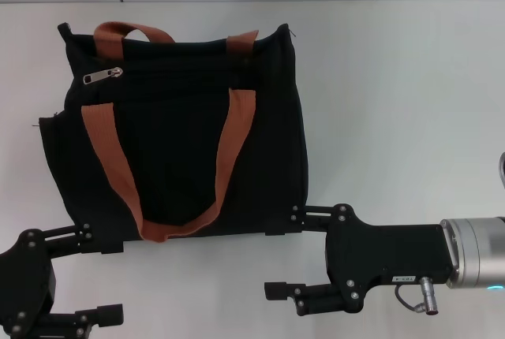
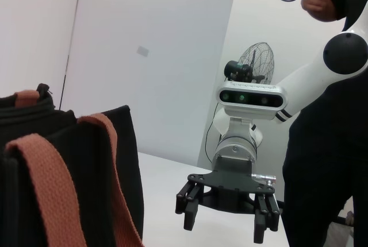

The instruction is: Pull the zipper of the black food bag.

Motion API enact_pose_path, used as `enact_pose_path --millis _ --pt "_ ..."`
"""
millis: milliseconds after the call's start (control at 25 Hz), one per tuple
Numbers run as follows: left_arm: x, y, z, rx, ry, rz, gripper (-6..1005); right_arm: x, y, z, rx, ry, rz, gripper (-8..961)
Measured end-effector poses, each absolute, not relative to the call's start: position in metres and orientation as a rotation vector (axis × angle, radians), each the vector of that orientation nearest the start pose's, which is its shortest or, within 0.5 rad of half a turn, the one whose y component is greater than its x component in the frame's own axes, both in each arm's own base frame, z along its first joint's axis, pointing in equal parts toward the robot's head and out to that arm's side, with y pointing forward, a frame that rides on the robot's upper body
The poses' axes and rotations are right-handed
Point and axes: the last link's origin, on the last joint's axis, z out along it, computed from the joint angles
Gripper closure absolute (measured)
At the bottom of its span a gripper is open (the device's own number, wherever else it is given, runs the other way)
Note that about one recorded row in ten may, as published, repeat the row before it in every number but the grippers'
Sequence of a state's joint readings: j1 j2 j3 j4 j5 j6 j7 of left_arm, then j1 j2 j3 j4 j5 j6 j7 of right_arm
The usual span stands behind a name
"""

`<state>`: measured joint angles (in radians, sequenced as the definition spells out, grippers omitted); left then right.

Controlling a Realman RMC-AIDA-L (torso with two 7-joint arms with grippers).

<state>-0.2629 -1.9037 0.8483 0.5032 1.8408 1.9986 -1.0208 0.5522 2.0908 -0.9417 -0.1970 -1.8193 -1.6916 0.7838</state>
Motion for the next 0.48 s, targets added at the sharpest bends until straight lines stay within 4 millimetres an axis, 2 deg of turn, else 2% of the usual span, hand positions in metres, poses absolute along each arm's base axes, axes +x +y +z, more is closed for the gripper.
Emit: enact_pose_path --millis 480 --pt "-0.3175 0.2052 0.0445 -2.913 -0.391 -0.982 212 0.2425 0.2488 -0.0788 -2.967 0.181 1.066 211"
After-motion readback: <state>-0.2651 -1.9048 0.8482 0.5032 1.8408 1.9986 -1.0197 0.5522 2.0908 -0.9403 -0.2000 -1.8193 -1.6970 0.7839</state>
